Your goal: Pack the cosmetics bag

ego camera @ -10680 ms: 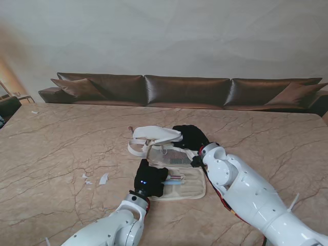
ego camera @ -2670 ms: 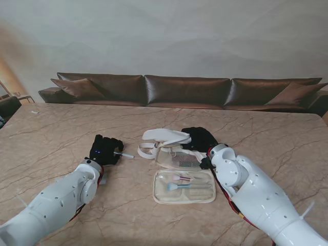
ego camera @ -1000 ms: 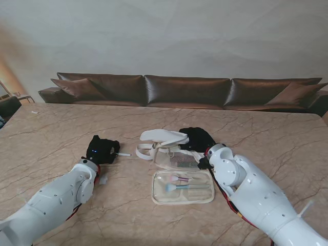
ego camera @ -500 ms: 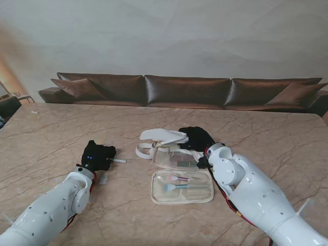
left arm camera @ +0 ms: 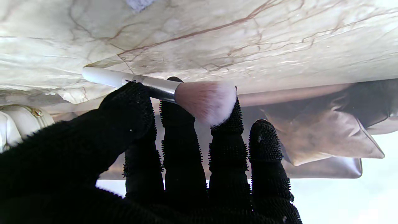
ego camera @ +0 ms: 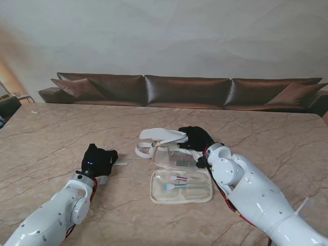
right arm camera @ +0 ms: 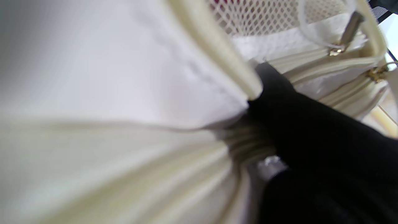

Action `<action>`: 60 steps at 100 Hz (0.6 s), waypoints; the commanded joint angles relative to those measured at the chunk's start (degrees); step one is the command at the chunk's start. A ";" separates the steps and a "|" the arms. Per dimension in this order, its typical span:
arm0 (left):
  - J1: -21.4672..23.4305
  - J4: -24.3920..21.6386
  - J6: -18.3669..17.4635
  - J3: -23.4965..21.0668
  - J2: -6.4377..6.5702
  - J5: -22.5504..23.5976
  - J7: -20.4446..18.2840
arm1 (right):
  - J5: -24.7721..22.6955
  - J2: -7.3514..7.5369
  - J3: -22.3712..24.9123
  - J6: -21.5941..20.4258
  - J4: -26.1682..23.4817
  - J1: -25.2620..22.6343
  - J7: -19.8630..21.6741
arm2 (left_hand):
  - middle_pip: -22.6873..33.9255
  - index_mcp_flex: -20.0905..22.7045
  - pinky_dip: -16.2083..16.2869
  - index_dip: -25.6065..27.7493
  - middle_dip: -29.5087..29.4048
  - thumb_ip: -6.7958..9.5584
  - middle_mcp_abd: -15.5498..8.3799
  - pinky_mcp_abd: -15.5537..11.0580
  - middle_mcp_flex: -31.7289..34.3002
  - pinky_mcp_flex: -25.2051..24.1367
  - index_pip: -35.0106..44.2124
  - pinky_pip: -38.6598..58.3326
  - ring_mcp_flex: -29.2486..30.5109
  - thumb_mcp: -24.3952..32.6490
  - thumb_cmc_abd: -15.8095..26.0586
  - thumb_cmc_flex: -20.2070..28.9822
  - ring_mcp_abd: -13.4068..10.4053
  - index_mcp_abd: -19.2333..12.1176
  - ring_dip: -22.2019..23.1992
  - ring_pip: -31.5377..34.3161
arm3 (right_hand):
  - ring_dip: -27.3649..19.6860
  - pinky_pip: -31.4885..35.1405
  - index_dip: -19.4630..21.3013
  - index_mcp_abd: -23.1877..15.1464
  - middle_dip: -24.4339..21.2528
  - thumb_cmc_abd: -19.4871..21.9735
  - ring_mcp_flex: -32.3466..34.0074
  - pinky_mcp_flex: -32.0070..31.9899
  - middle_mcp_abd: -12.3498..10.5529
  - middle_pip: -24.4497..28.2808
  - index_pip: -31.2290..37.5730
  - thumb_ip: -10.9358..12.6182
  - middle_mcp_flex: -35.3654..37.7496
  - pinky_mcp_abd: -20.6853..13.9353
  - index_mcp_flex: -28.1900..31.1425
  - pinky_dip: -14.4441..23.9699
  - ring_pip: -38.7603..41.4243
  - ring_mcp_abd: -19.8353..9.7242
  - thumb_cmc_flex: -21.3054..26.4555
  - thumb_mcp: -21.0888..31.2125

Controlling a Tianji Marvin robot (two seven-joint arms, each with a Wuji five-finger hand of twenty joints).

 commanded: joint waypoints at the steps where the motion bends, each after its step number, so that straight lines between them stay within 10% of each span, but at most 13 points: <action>1: 0.66 -0.55 -0.20 -0.18 -0.14 0.06 0.10 | 0.37 -0.89 -0.39 -0.22 -0.31 0.06 -0.27 | 2.31 0.93 0.90 0.92 1.32 3.15 -0.81 0.06 1.94 -0.28 2.05 1.25 1.20 2.80 -1.34 2.50 0.26 -2.58 1.14 -0.06 | 1.78 5.91 -0.48 -7.31 0.00 4.62 6.35 2.96 -0.57 1.68 5.09 1.32 1.73 -1.18 2.87 0.69 6.58 -3.56 4.74 4.40; 60: -2.66 6.74 -0.93 4.51 -0.68 -3.62 1.30 | 0.72 -0.98 -0.68 -0.55 0.11 -0.01 -0.32 | 1.63 -3.93 2.74 -3.50 0.11 2.44 -1.09 1.06 -1.51 -2.00 5.37 0.46 -1.12 -2.91 3.00 4.38 0.89 -1.04 1.64 -1.35 | 1.79 5.92 -0.51 -7.32 -0.02 4.57 6.37 2.96 -0.60 1.73 5.10 1.27 1.85 -1.18 2.93 0.68 6.60 -3.52 4.58 4.48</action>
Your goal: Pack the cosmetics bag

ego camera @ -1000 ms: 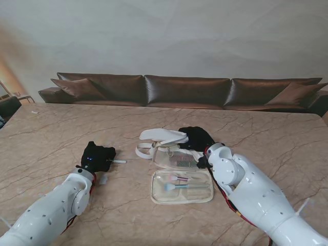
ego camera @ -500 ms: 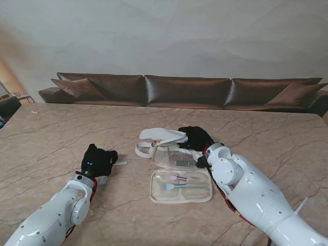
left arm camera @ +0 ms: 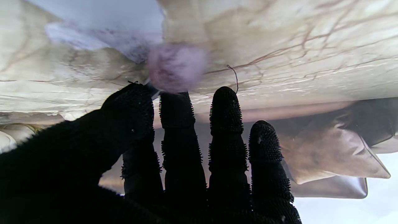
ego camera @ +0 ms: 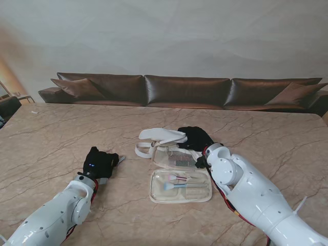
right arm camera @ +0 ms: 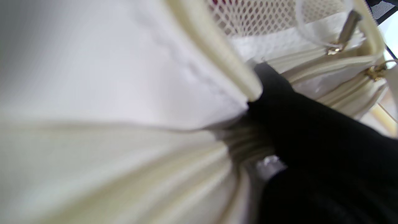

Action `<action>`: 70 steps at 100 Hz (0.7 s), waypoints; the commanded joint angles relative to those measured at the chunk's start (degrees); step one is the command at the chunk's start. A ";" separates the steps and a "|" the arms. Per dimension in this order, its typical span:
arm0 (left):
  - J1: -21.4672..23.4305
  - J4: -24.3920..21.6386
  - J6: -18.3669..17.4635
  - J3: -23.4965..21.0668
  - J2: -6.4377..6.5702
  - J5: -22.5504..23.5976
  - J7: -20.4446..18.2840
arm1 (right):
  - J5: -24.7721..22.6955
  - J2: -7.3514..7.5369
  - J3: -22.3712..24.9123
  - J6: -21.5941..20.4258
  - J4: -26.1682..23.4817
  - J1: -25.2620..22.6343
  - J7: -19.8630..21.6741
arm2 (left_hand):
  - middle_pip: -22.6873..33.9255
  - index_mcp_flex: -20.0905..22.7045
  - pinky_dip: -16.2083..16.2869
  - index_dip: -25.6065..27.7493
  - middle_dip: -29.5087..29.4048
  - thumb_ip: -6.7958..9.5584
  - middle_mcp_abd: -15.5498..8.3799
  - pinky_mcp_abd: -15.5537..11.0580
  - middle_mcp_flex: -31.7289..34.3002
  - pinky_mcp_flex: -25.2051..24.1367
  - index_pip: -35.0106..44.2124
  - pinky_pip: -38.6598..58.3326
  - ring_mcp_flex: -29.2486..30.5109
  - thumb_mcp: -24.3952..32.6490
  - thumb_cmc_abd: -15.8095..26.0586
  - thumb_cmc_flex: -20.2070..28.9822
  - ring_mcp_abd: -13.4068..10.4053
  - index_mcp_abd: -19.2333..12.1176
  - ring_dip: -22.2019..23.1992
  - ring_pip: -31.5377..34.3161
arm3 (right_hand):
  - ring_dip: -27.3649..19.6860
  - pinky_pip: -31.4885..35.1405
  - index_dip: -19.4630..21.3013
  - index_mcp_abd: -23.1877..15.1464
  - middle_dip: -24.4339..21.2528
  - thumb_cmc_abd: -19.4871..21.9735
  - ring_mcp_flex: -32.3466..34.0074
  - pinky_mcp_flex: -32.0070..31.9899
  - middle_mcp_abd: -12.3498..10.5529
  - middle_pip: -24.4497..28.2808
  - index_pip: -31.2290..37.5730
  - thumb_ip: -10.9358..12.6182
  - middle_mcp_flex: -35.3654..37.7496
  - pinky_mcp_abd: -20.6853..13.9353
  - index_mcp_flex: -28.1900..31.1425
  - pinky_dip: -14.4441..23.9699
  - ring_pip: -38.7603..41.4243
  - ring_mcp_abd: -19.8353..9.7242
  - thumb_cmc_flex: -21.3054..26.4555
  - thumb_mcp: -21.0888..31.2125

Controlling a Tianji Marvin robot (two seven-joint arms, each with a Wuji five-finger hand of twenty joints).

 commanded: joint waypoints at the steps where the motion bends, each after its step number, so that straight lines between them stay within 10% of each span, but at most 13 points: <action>1: 0.78 1.11 -0.09 0.01 -0.58 -0.52 0.53 | 0.19 -0.67 -0.23 -0.40 -0.55 -0.32 0.10 | -2.10 -2.97 1.49 -3.08 -3.50 1.50 -1.21 0.97 -1.25 -1.48 2.87 0.46 -1.27 -1.44 2.29 3.43 0.79 0.73 0.41 -0.44 | 1.29 5.89 -0.51 -7.79 -0.03 4.55 6.37 2.85 -0.76 1.72 5.12 1.27 1.84 -1.22 2.97 0.67 6.11 -3.54 4.25 4.49; 16: 2.60 -0.48 0.30 -2.32 -1.39 -1.95 1.91 | 0.10 -0.56 -0.12 -0.25 -0.68 -0.39 0.42 | -1.63 -13.35 1.75 -2.18 -3.84 2.40 -1.65 1.30 -8.28 -4.38 5.55 -0.78 -5.45 -3.27 3.04 -0.56 1.34 3.73 -1.17 -2.45 | 1.29 5.89 -0.57 -7.81 -0.08 4.58 6.37 2.85 -0.70 1.68 5.00 1.28 1.88 -1.22 2.84 0.67 6.10 -3.51 4.27 4.51; 34: 4.60 -3.33 1.03 -5.12 -1.58 -2.17 1.11 | 0.13 -0.57 -0.22 -0.31 -0.59 -0.36 0.44 | 12.47 -20.45 2.42 -1.12 -21.10 5.38 0.26 1.34 -23.90 -6.14 -0.41 -2.15 -8.53 -3.44 8.92 -10.05 1.84 12.42 -4.95 -4.25 | 1.27 5.89 -0.55 -7.82 -0.16 4.57 6.35 2.85 -0.72 1.58 5.03 1.28 1.86 -1.22 2.85 0.67 6.06 -3.49 4.30 4.49; 44: 5.84 -5.21 1.70 -6.79 -1.56 -2.42 -0.78 | 0.19 -0.58 -0.22 -0.42 -0.53 -0.37 0.45 | 11.73 -19.07 2.24 -5.75 -23.47 11.32 2.62 1.17 -26.58 -8.69 -11.72 -3.77 -11.41 -5.84 15.94 -16.68 2.94 18.64 -5.78 -5.39 | 1.24 5.90 -0.52 -7.76 -0.18 4.55 6.34 2.84 -0.74 1.57 5.12 1.28 1.86 -1.22 3.00 0.67 5.99 -3.48 4.30 4.48; 70: 6.53 -6.39 4.49 -6.95 -0.95 -0.49 -2.96 | 0.24 -0.64 -0.16 -0.71 -0.41 -0.41 0.16 | 9.83 -12.54 2.67 -11.79 -22.41 10.60 3.72 2.99 -26.27 -12.14 -17.15 -5.25 -15.29 -13.80 15.04 -20.28 5.27 17.81 -6.44 -6.03 | 1.20 5.90 -0.52 -7.74 -0.18 4.53 6.37 2.84 -0.72 1.58 5.10 1.30 1.86 -1.22 2.97 0.67 5.90 -3.48 4.34 4.52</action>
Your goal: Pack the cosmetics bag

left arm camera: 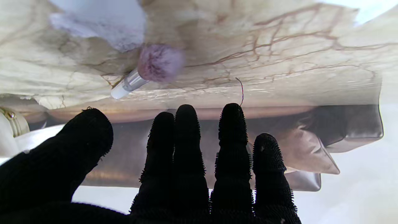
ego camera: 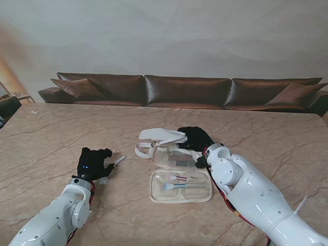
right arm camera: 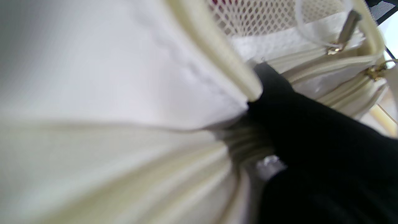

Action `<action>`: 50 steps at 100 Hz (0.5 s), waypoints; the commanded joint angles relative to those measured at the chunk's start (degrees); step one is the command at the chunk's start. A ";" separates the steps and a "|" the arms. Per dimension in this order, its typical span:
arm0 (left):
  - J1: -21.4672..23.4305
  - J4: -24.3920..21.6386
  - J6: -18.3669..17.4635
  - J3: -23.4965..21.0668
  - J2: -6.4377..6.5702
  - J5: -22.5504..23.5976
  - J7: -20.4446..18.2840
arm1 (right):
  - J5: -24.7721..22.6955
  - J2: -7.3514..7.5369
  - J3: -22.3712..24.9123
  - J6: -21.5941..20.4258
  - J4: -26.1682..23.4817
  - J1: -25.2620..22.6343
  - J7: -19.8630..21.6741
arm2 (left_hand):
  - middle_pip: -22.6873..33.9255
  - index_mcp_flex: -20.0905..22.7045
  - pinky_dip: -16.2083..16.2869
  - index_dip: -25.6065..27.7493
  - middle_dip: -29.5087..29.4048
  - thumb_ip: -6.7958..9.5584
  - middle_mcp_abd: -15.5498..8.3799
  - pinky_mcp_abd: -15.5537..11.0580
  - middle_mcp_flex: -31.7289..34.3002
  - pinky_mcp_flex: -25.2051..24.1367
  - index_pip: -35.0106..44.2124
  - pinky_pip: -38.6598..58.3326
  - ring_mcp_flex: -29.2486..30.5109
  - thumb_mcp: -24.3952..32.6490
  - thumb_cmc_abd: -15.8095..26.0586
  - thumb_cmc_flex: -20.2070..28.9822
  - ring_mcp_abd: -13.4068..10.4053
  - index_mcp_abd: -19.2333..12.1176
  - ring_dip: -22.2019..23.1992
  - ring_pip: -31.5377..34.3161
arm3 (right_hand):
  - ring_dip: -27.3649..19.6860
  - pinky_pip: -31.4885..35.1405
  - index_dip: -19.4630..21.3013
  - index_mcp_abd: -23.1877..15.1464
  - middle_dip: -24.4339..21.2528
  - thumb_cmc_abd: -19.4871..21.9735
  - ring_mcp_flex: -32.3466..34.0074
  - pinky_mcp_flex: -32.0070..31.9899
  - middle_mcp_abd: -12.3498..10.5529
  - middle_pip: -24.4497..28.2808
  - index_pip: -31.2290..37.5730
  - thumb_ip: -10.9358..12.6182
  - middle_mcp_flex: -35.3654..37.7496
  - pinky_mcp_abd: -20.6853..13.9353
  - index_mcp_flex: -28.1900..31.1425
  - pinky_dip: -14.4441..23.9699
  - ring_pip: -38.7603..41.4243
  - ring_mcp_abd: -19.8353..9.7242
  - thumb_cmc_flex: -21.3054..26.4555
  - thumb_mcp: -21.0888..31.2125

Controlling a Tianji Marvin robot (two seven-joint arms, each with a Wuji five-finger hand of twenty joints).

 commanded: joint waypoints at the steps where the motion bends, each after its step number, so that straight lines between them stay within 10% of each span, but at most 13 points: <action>1: 0.34 -0.17 0.90 0.53 0.11 -0.32 -0.91 | 0.28 -0.67 -0.24 -0.54 -0.35 -0.36 0.00 | -1.10 1.88 1.16 -2.12 0.54 0.92 0.70 1.50 -1.23 -2.04 -3.36 -1.11 -2.31 -1.58 -2.01 -1.69 1.61 -0.36 -0.48 -0.83 | 1.19 5.90 -0.55 -7.77 -0.17 4.54 6.37 2.84 -0.74 1.57 5.05 1.29 1.86 -1.22 2.90 0.67 5.89 -3.49 4.31 4.51; 36: -2.18 3.12 2.38 5.04 0.55 0.53 -1.12 | 0.13 -0.53 0.29 -0.54 -0.76 -0.80 0.07 | -1.39 8.53 2.66 -4.27 3.27 -0.62 -1.54 3.02 -2.33 -2.93 -3.33 -1.24 -4.78 8.23 -12.59 5.92 0.91 -6.13 0.27 -0.50 | 1.25 5.90 -0.53 -7.76 -0.17 4.56 6.38 2.84 -0.68 1.61 5.11 1.27 1.85 -1.22 3.02 0.66 6.02 -3.47 4.29 4.54; 41: -2.50 3.42 2.40 5.56 0.70 0.90 -1.25 | 0.12 -0.51 0.34 -0.58 -0.79 -0.84 0.09 | -1.21 10.17 2.84 -6.18 3.43 -5.93 -2.11 3.07 -1.44 -2.21 -0.76 -0.95 -3.89 8.53 -15.91 11.50 0.61 -9.24 0.22 -0.40 | 1.26 5.90 -0.53 -7.76 -0.18 4.53 6.37 2.84 -0.75 1.61 5.08 1.27 1.85 -1.22 2.96 0.66 6.04 -3.48 4.27 4.54; 50: -3.05 4.31 2.13 6.21 0.53 0.33 -0.79 | 0.11 -0.50 0.39 -0.67 -0.77 -0.89 0.07 | -1.23 11.27 2.50 -9.35 7.00 -6.85 -2.88 2.69 0.13 -1.91 4.99 -0.36 -3.30 7.48 -16.99 18.40 0.10 -13.06 0.22 -0.06 | 1.28 5.90 -0.55 -7.83 -0.19 4.57 6.37 2.84 -0.78 1.62 5.05 1.26 1.90 -1.22 2.93 0.66 6.08 -3.44 4.23 4.54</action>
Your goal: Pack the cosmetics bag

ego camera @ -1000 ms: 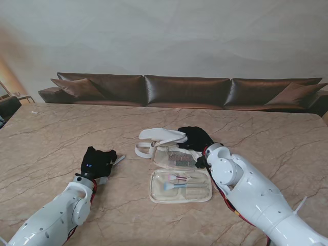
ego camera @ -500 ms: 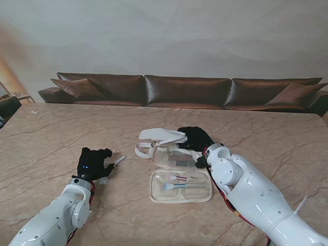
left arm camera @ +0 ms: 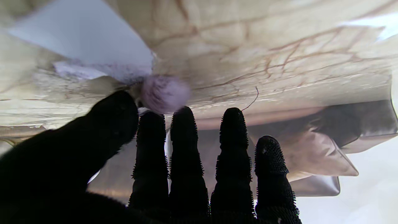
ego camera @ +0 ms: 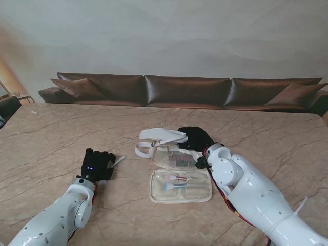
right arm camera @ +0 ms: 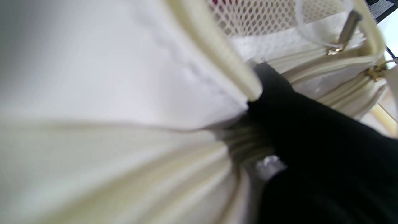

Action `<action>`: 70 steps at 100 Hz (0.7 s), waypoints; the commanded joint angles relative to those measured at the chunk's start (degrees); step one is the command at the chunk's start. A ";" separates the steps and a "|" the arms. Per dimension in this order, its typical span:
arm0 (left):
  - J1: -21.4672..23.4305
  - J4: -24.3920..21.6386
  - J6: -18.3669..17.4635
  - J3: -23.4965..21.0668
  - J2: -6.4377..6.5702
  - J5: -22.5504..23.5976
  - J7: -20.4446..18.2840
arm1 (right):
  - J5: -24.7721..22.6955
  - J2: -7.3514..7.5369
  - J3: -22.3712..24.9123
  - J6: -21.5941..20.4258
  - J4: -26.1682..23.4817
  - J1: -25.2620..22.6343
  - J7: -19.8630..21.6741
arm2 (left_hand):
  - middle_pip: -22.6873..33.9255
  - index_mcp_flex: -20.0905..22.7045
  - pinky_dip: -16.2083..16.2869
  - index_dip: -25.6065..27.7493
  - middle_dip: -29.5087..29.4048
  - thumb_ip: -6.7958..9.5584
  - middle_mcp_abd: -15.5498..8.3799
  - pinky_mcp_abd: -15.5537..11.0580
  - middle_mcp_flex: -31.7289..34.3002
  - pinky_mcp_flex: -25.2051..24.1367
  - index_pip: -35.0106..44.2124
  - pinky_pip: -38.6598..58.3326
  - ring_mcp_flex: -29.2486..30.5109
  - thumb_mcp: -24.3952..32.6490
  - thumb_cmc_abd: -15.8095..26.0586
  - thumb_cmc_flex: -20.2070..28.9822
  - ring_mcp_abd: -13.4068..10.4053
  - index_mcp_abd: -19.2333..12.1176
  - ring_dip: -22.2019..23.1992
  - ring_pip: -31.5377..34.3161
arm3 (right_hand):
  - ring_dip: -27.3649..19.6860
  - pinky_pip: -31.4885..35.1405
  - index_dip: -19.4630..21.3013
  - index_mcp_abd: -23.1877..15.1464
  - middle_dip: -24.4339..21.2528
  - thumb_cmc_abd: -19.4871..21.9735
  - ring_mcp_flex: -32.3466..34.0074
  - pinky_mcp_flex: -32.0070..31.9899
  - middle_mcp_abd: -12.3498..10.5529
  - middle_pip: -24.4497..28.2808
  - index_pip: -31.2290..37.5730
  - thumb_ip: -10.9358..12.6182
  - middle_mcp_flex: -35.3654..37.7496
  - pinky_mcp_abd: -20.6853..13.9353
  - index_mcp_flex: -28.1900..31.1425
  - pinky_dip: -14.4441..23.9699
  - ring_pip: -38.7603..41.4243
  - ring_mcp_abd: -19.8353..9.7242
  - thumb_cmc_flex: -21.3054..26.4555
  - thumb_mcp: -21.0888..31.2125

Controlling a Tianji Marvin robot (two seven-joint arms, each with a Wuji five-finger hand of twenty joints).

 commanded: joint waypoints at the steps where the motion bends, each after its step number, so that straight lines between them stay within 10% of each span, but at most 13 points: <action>1: 0.30 1.39 -0.40 0.31 -0.37 -0.51 -0.23 | 0.13 -0.48 -0.16 -0.44 -0.55 -0.49 0.07 | 0.06 3.98 0.80 -2.34 3.98 -2.59 -1.27 0.79 0.99 -0.11 6.24 0.31 -0.22 -1.26 -5.35 5.73 -0.77 -5.32 0.30 0.65 | 1.28 5.90 -0.54 -7.80 -0.19 4.57 6.37 2.84 -0.76 1.62 5.08 1.26 1.89 -1.22 2.98 0.66 6.07 -3.47 4.23 4.53; 27: -0.94 3.88 -0.19 1.66 -0.49 -1.59 0.00 | 0.13 -0.39 0.04 -0.32 -0.77 -0.68 0.34 | -3.91 8.53 0.45 -4.14 9.54 -2.47 -1.48 0.58 6.32 2.00 11.21 2.24 2.36 -1.91 -4.31 8.39 -1.08 -6.55 0.37 1.82 | 1.27 5.93 -0.55 -7.79 -0.22 4.54 6.36 2.80 -0.72 1.62 5.07 1.25 1.89 -1.10 2.94 0.68 6.08 -3.45 4.21 4.58; 51: -1.98 6.52 1.37 2.76 -0.79 -2.80 0.62 | 0.37 -0.42 -0.23 -0.43 -0.56 -0.56 0.55 | -1.18 8.07 -0.31 -4.24 3.24 -4.71 0.15 1.52 7.19 5.37 10.77 3.99 6.06 -3.58 -7.44 4.36 -0.66 -3.23 -0.15 2.47 | 1.24 5.93 -0.54 -7.82 -0.22 4.51 6.35 2.77 -0.71 1.62 5.09 1.24 1.90 -1.05 2.99 0.69 6.01 -3.36 4.20 4.64; 70: -3.31 9.17 0.99 4.56 -0.93 -3.51 2.07 | 0.62 -0.50 -0.55 -0.48 -0.31 -0.36 0.60 | -4.44 12.98 -0.80 -5.72 7.71 -4.33 -1.73 1.95 14.95 7.33 15.05 5.61 9.17 -3.09 -6.61 5.49 -1.11 -6.80 -0.32 3.86 | 1.20 5.94 -0.58 -7.91 -0.26 4.56 6.34 2.75 -0.74 1.58 4.99 1.25 1.85 -0.95 2.93 0.69 5.93 -3.33 4.23 4.67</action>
